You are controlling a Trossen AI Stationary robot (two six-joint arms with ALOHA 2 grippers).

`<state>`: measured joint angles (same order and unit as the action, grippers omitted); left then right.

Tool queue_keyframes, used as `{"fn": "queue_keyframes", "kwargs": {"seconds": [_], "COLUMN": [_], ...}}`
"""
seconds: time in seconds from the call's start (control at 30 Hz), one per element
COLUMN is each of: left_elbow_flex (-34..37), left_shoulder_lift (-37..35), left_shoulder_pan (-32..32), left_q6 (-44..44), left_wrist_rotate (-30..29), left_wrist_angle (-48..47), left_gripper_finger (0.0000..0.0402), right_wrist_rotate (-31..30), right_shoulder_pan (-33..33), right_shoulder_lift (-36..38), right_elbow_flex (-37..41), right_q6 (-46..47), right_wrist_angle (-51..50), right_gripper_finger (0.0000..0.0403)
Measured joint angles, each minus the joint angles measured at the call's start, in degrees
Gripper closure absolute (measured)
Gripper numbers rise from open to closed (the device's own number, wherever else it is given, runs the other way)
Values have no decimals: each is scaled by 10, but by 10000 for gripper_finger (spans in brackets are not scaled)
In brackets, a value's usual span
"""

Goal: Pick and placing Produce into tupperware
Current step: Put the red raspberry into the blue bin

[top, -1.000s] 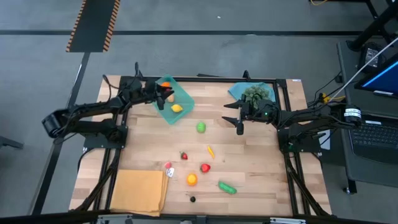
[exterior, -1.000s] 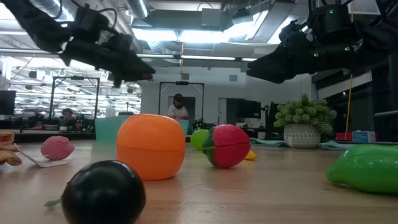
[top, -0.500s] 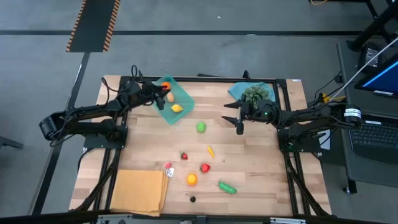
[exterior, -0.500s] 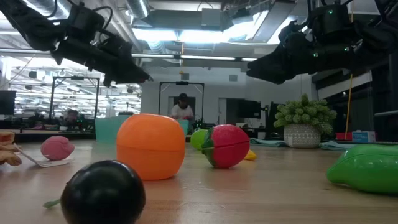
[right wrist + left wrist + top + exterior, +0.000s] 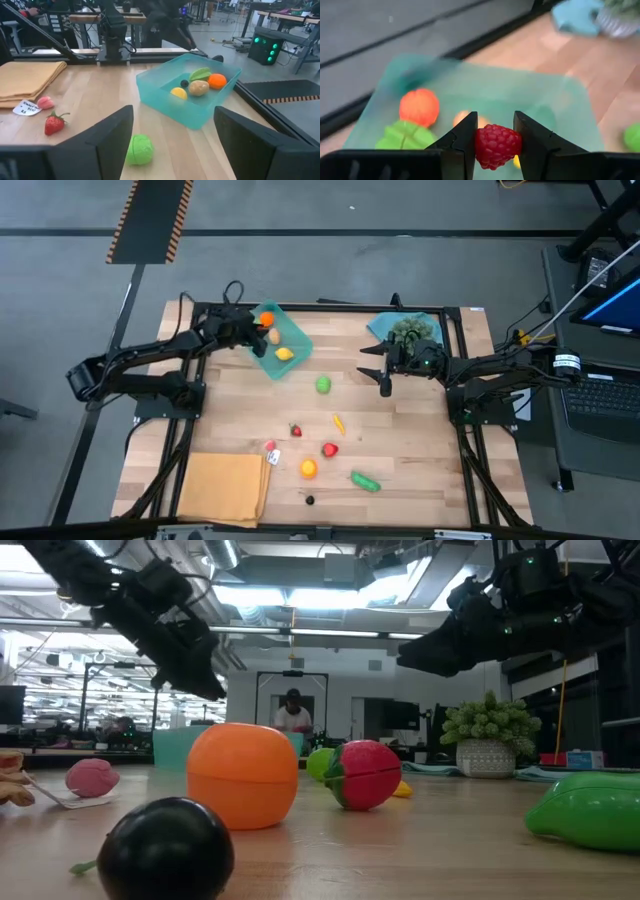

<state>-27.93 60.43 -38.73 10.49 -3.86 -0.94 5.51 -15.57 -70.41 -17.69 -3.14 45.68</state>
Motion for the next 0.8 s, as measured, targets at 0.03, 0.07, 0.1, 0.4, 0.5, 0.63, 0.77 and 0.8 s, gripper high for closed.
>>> {"fn": "queue_keyframes", "kwargs": {"seconds": [0.03, 0.07, 0.1, 0.4, 0.5, 0.63, 0.77, 0.8], "left_elbow_flex": [-11, -25, -38, -175, -211, -241, -257, -257], "left_shoulder_lift": [8, 17, 27, 121, 145, 167, 180, 181], "left_shoulder_pan": [-1, -1, -1, -1, -1, -1, -1, -1], "left_q6": [-1, -1, -1, -40, -57, -66, -75, -76], "left_wrist_rotate": [0, 0, 0, 0, -1, -1, -3, -9], "left_wrist_angle": [-23, -48, -71, -243, -281, -320, -345, -348], "left_gripper_finger": [300, 300, 300, 293, 300, 300, 300, 299], "right_wrist_rotate": [0, 0, 0, 0, 0, 0, 0, 0], "right_shoulder_pan": [0, 0, 0, 0, 0, 0, 0, 0], "right_shoulder_lift": [0, 0, 0, 0, 0, 0, 0, 0], "right_elbow_flex": [0, 0, 0, 0, 0, 0, 0, 0], "right_q6": [-1, -1, -1, -2, -3, -3, -4, -4], "right_wrist_angle": [-1, -2, -4, -11, -12, -14, -14, -14], "right_gripper_finger": [123, 123, 123, 123, 123, 123, 123, 123]}}
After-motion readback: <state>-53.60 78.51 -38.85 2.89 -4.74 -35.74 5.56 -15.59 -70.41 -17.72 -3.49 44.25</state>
